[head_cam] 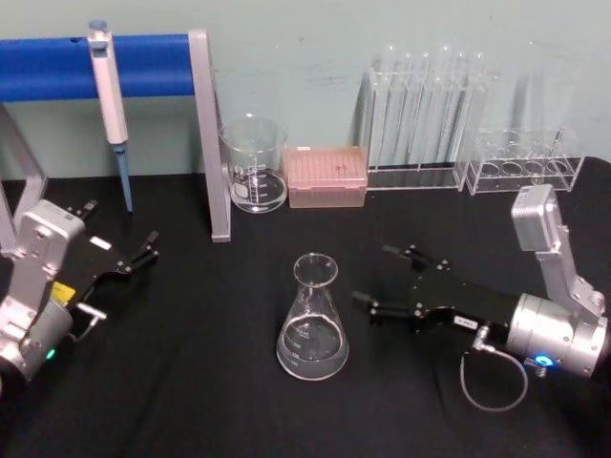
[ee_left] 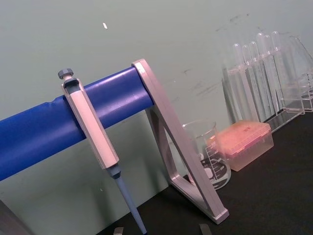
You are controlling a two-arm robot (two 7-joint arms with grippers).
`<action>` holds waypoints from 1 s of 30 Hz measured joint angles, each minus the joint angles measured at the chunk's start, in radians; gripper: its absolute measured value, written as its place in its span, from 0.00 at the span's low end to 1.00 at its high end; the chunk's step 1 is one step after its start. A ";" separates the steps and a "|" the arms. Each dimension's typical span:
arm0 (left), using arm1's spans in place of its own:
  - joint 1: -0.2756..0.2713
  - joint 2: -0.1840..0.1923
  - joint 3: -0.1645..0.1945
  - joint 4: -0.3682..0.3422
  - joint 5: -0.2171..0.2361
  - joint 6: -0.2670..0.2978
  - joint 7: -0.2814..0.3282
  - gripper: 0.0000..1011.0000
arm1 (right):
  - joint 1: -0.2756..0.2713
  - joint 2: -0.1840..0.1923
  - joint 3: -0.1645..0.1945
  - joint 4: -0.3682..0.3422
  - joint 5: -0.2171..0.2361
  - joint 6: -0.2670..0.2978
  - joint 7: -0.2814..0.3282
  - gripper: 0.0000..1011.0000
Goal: Grasp the erlenmeyer flask with one hand, shake it three times, then place it back.
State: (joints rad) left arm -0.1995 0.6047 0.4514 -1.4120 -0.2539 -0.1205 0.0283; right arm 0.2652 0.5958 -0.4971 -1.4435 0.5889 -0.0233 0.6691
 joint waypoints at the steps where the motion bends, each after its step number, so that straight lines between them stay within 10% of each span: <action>1: 0.000 0.000 0.000 0.000 0.000 0.000 0.000 0.99 | -0.003 0.000 0.004 0.000 0.000 0.000 -0.010 0.99; 30: 0.000 0.000 0.000 0.000 0.000 0.000 0.000 0.99 | -0.008 -0.157 0.108 0.089 -0.151 -0.067 -0.290 0.99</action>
State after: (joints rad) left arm -0.1995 0.6047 0.4514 -1.4120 -0.2539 -0.1205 0.0283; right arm 0.2572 0.4384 -0.3889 -1.3544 0.4381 -0.0904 0.3792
